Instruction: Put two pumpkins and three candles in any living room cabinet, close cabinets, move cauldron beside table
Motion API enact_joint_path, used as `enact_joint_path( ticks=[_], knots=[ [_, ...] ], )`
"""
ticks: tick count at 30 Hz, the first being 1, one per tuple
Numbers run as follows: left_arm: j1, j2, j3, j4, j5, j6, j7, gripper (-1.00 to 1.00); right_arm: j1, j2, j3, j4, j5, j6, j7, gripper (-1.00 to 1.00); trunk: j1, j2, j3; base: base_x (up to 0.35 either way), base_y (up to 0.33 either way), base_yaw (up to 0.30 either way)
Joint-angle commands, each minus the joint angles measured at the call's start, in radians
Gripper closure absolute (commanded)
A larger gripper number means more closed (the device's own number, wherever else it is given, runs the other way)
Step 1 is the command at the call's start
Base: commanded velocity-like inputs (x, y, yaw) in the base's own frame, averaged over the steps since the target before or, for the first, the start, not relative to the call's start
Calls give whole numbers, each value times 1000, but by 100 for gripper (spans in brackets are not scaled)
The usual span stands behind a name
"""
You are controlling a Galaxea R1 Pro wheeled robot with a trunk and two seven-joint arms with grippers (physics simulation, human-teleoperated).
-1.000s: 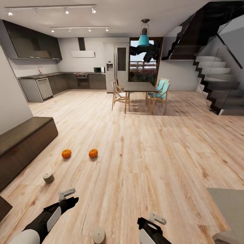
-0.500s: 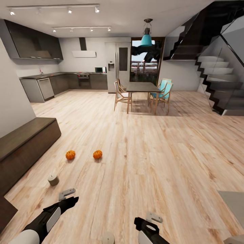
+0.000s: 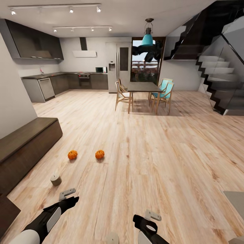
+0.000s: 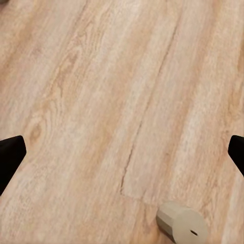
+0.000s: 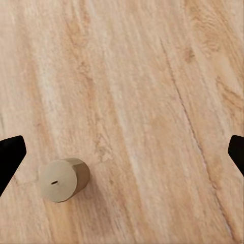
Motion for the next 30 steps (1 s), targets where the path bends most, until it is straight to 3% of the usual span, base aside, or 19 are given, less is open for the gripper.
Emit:
enact_joint_path(
  ticks=[1, 8, 11, 15, 18, 24, 30],
  knots=[
    [0, 0, 0, -1, 9, 5, -2, -100, -1, -1, 8, -1, -10, -5, -6, -100, 4, -8, -4, 0, 1, 0],
    [-1, 3, 1, -11, 11, 17, -3, -100, -1, 0, 8, -1, -11, -5, -4, -100, 31, -57, -26, 0, 0, 0],
    [-12, 2, 1, -95, 12, 52, -1, -100, -1, 0, 9, -20, -11, -4, -3, -100, 42, -78, -35, 0, 0, 0],
    [-30, 1, 2, -378, 12, 408, 6, -100, -1, -1, 11, -38, -10, -1, -2, -100, 58, -106, -48, 0, 0, 0],
    [-35, -1, 3, -519, 16, 542, 4, -100, -1, -1, 11, -40, -9, -1, -2, -100, 69, -127, -57, 0, 0, 0],
    [-37, -43, -1, -563, 16, 591, 8, -100, -1, -1, 11, -41, -9, 4, -2, -100, 92, -169, -76, 0, 0, 0],
    [-37, -41, 0, -568, 16, 596, 9, -100, -1, -1, 11, -41, -9, 7, -1, -100, 115, -211, -95, 0, 0, 0]
  ],
)
